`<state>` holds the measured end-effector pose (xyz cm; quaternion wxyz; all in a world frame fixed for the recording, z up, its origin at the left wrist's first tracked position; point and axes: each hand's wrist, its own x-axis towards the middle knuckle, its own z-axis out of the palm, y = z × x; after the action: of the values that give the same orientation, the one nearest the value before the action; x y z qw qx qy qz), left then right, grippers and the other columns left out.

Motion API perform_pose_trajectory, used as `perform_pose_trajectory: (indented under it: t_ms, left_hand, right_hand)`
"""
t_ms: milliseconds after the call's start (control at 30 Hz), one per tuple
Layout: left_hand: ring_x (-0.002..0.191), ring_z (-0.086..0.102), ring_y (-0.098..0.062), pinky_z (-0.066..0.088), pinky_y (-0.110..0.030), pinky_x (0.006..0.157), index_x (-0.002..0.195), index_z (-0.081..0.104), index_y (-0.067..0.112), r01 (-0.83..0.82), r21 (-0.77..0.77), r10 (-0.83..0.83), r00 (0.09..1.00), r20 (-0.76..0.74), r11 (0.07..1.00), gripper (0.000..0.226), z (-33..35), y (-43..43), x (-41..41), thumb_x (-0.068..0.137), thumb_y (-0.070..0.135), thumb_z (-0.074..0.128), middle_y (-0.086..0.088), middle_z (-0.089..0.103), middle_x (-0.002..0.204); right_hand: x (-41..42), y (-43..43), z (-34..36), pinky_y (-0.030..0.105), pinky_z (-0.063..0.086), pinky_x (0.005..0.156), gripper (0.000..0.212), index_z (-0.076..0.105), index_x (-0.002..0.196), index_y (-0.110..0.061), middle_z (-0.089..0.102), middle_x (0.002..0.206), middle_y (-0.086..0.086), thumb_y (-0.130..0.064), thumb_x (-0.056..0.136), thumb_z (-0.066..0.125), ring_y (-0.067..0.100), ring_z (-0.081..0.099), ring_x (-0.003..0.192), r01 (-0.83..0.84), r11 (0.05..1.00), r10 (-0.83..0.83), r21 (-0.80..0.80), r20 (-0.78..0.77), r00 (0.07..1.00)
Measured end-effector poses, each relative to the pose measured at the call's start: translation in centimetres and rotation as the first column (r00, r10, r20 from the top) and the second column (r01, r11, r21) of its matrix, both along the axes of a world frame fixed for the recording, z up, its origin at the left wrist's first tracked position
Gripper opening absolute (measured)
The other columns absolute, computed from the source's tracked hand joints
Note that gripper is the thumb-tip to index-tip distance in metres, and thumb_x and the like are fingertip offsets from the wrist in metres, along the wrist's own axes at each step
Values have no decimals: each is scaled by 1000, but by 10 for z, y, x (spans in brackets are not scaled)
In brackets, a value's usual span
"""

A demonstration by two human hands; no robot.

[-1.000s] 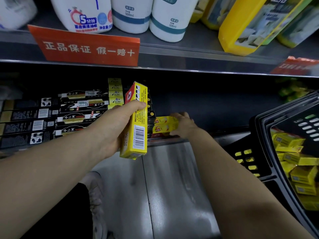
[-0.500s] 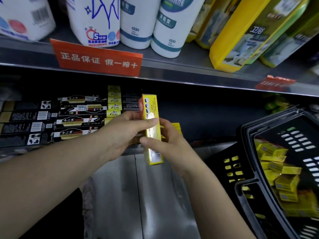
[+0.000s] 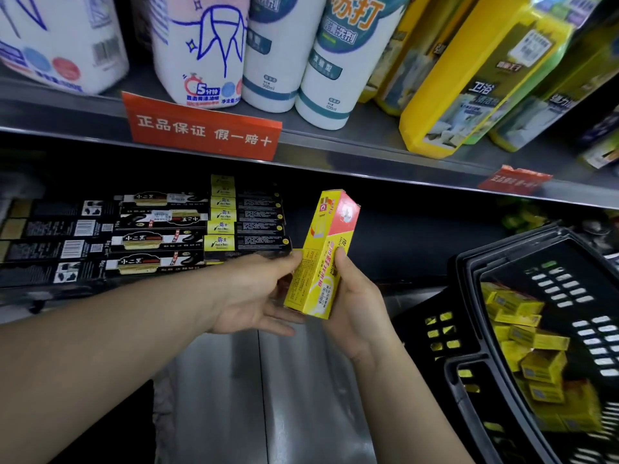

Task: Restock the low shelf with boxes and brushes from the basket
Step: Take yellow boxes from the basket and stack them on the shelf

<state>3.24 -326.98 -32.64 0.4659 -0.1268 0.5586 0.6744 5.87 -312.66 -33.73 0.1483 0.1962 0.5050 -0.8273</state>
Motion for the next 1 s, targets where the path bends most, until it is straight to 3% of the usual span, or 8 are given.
perform_pose_trajectory:
  t_ms: [167, 333, 467, 567, 667, 733, 833, 1000]
  left_hand:
    - [100, 65, -27, 52, -38, 87, 109, 63, 18, 36, 42, -33, 997, -70, 998, 29, -3, -2, -4, 88, 37, 56, -13, 69, 110]
    - [84, 66, -14, 55, -21, 69, 107, 57, 22, 64, -159, -106, 957, -269, 985, 26, -14, -2, -3, 85, 33, 65, -5, 66, 97]
    - [88, 65, -7, 53, -21, 78, 109, 62, 19, 61, -281, -190, 869, -457, 958, 31, -15, -6, -14, 82, 32, 68, -1, 67, 101]
    - [88, 60, -6, 47, -18, 78, 111, 62, 20, -4, -430, -285, 744, -604, 903, 35, -10, -13, -26, 80, 33, 70, 9, 62, 97]
    - [94, 53, -5, 40, -18, 75, 118, 56, 25, -81, -628, -505, 520, -689, 774, 35, -6, -23, -32, 85, 34, 64, 11, 57, 109]
    - [112, 46, -11, 36, -23, 89, 126, 50, 25, -131, -724, -635, 392, -666, 678, 41, -9, -27, -35, 87, 34, 59, 5, 51, 126]
    - [128, 34, -19, 30, -30, 103, 137, 39, 26, -103, -809, -728, 382, -569, 578, 53, -15, -28, -37, 88, 35, 57, 1, 40, 139]
    - [133, 27, -20, 25, -35, 110, 144, 28, 29, -71, -857, -776, 393, -494, 510, 63, -23, -27, -41, 88, 40, 56, 2, 31, 145]
  right_hand:
    - [-6, 0, -2, 55, 40, 104, 60, 52, 131, -10, 62, 125, 16, -46, 83, 45, 32, 56, 119, -61, 972, 77, 229, -59, 995]
    - [-12, 1, -7, 39, 54, 90, 81, 39, 137, -26, 62, 120, 4, -45, 69, 78, 18, 65, 105, -128, 858, 183, 497, -65, 981]
    - [-37, 2, -12, 32, 56, 73, 43, 49, 116, -24, 68, 103, 0, -30, 77, 67, 16, 68, 90, -81, 790, 141, 608, -52, 989]
    - [-68, 17, -9, 38, 54, 82, 31, 55, 107, -17, 66, 96, 3, -30, 79, 59, 24, 64, 93, -64, 540, 136, 839, -11, 991]
    - [-101, 38, -8, 31, 46, 76, 34, 52, 113, -11, 63, 97, 9, -28, 85, 60, 30, 61, 94, -166, 144, 294, 976, 118, 949]
    - [-123, 48, -14, 34, 44, 82, 37, 48, 122, -13, 60, 111, 15, -27, 89, 58, 34, 58, 103, -256, -141, 362, 956, 290, 886]
    - [-146, 57, -33, 47, 30, 105, 46, 41, 135, -26, 47, 134, 14, -16, 91, 51, 38, 40, 125, -269, -502, 351, 822, 478, 805]
    - [-160, 73, -70, 50, 21, 111, 57, 38, 135, -41, 29, 140, 10, -5, 91, 46, 36, 26, 128, -323, -522, 421, 789, 568, 707]
